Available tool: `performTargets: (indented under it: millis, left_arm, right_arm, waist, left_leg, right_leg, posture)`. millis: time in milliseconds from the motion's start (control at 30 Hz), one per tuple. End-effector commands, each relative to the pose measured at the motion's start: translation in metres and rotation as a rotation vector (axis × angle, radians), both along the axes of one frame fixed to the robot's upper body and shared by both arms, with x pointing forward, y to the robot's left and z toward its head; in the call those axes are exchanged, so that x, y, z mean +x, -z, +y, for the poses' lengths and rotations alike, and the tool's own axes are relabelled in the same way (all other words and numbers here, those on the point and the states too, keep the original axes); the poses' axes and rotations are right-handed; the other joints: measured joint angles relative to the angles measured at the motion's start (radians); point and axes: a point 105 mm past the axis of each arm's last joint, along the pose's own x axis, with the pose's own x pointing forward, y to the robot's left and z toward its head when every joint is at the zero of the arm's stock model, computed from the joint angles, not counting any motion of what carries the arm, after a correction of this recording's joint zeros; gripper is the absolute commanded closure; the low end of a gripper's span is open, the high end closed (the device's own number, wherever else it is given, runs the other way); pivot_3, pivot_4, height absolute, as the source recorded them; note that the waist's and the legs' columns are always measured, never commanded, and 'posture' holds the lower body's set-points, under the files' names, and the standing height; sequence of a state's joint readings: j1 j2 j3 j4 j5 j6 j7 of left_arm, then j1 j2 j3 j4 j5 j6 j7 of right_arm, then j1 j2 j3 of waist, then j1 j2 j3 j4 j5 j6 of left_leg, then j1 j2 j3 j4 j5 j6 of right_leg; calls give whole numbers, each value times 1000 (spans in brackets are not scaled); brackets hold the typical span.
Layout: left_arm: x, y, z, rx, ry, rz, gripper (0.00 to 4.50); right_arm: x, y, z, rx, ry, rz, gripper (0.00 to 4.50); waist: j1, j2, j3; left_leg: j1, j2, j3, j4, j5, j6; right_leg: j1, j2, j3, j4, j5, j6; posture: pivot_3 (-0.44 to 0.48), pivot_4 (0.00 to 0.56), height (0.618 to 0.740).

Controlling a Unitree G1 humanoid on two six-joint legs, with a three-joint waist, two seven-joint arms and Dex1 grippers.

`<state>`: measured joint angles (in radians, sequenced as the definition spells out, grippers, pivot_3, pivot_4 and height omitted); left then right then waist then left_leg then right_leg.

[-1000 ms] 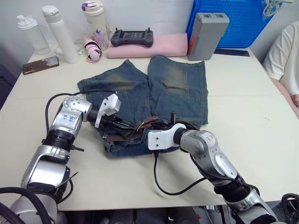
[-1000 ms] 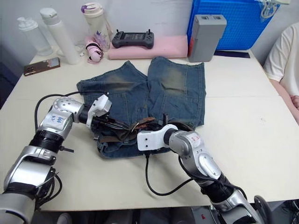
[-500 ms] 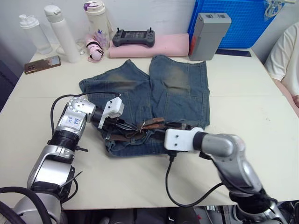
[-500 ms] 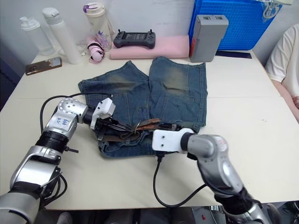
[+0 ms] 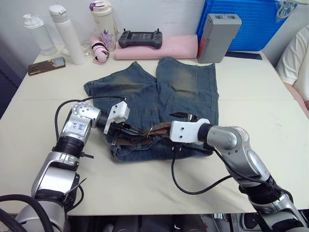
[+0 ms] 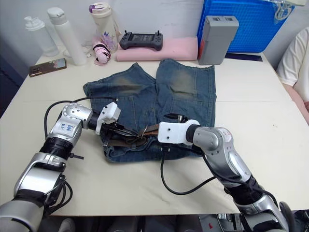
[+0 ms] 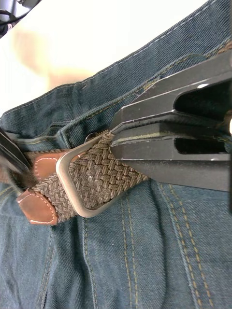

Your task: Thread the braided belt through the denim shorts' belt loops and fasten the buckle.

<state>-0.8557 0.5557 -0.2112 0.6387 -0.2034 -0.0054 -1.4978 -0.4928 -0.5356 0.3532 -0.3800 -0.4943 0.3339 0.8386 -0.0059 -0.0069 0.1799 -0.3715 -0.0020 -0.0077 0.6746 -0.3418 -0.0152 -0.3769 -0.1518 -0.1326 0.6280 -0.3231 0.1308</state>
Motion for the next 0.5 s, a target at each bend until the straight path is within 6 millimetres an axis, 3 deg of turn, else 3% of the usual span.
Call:
performTargets:
  millis: [33, 300, 400, 500]
  left_arm:
    - [-2, -4, 1, 3, 7, -24, 4500]
    - [-2, -5, 2, 1, 1, -31, 4500]
    - [-1, -5, 2, -1, -2, -33, 4500]
    - [-1, -6, 3, -2, -5, -34, 4500]
  right_arm:
    - [4, -2, 5, -42, -17, -104, 1453]
    - [4, 3, 20, -69, -68, -157, 1453]
    - [2, 9, 19, -89, -76, -147, 2200]
    - [1, 13, 19, -101, -81, -139, 3639]
  waist:
    - [-1, 0, 0]
    - [0, 0, 0]
    - [1, 0, 0]
    - [1, 0, 0]
  left_leg:
    - [0, 0, 0, 0, 0, 0]
    - [0, 0, 0, 0, 0, 0]
    - [0, 0, 0, 0, 0, 0]
    - [0, 0, 0, 0, 0, 0]
  right_leg:
    - [0, 0, 0, 0, 0, 0]
    - [0, 0, 0, 0, 0, 0]
    - [0, 0, 0, 0, 0, 0]
    - [0, 0, 0, 0, 0, 0]
  posture:
    - [0, 150, 714]
    - [0, 150, 714]
    - [0, 150, 714]
    - [0, 150, 714]
